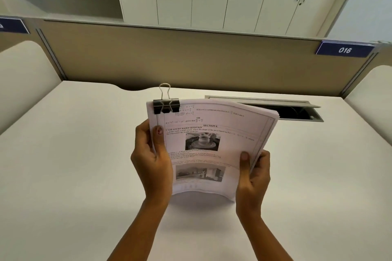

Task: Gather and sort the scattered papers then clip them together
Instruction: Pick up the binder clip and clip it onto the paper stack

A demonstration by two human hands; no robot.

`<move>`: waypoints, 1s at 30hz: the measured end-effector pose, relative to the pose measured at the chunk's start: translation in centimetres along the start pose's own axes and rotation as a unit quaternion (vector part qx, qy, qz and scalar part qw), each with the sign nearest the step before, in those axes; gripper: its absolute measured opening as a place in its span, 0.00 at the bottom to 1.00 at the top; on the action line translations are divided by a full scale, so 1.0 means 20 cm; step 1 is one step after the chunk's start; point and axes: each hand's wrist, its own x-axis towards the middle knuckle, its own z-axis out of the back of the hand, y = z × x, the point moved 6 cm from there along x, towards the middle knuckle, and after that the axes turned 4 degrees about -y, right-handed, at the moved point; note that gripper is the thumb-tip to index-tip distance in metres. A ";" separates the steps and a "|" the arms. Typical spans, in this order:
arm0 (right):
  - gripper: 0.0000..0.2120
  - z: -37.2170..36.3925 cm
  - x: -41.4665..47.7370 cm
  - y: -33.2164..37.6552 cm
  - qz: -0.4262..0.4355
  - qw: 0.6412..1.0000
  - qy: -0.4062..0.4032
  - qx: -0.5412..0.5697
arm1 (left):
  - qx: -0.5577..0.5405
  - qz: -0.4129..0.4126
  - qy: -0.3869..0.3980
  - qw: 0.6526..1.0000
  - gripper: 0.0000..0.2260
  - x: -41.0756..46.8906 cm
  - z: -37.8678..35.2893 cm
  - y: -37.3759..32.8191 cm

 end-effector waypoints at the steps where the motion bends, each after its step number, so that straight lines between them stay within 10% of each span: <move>1: 0.03 0.01 -0.01 -0.02 -0.006 1.000 -0.003 0.003 | 0.004 -0.002 0.002 1.000 0.11 -0.02 0.00 0.02; 11: 0.22 0.07 -0.18 -0.41 -0.102 0.983 0.072 -0.138 | 0.018 0.152 0.126 0.980 0.09 -0.36 0.01 0.52; 15: 0.11 0.01 -0.09 -0.44 -0.104 0.979 0.085 -0.154 | 0.088 0.126 0.151 0.976 0.11 -0.31 -0.03 0.59; 30: 0.22 -0.61 0.51 -0.68 -0.139 0.950 0.142 -0.242 | 0.204 0.138 0.092 0.965 0.12 0.44 -0.40 0.91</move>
